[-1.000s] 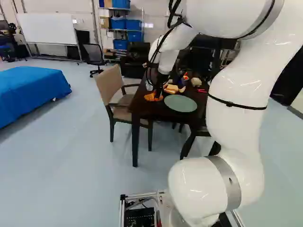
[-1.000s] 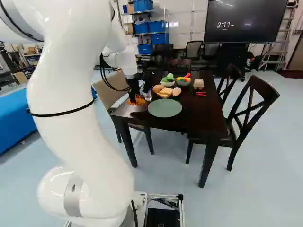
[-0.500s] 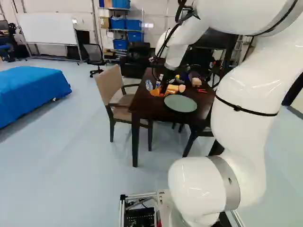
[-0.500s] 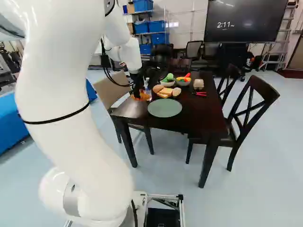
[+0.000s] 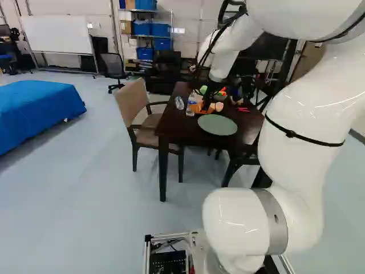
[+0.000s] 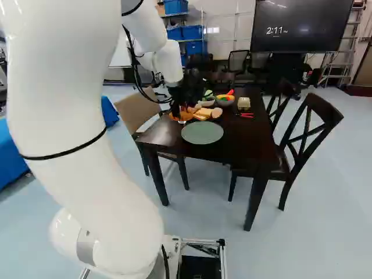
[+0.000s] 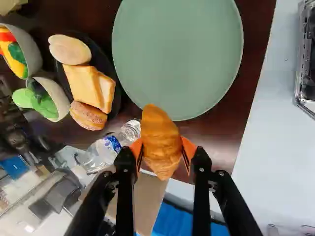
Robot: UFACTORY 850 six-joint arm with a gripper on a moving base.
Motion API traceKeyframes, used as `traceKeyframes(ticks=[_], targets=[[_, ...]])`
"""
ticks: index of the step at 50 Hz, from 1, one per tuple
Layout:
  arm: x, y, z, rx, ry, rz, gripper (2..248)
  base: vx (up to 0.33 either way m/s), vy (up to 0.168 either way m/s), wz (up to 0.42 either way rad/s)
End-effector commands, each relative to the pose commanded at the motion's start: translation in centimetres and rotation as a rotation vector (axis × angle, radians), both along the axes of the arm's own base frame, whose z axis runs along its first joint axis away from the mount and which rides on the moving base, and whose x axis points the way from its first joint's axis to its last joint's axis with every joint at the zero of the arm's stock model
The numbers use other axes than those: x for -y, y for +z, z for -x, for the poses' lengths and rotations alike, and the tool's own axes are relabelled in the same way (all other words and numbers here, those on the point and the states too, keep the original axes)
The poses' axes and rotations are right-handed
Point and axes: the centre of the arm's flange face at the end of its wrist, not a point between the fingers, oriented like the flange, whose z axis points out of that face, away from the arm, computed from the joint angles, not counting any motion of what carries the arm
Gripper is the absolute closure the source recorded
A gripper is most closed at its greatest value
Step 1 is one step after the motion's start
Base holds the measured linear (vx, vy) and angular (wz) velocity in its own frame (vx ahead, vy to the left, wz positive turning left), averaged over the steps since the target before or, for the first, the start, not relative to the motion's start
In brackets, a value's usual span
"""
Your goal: Move the croissant to the empty plate
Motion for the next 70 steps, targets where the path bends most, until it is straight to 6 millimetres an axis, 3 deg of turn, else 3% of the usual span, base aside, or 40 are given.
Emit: traceKeyframes(ticks=[15,35,70], targets=[[2.8,-0.1,0.1,-0.002,-0.052,0.000,132,0.000,0.000,0.000],[6.2,-2.6,-1.7,-0.040,-0.108,-0.008,132,0.000,0.000,0.000],[6.7,-7.1,-3.4,-0.114,-0.108,-0.022,132,0.000,0.000,0.000]])
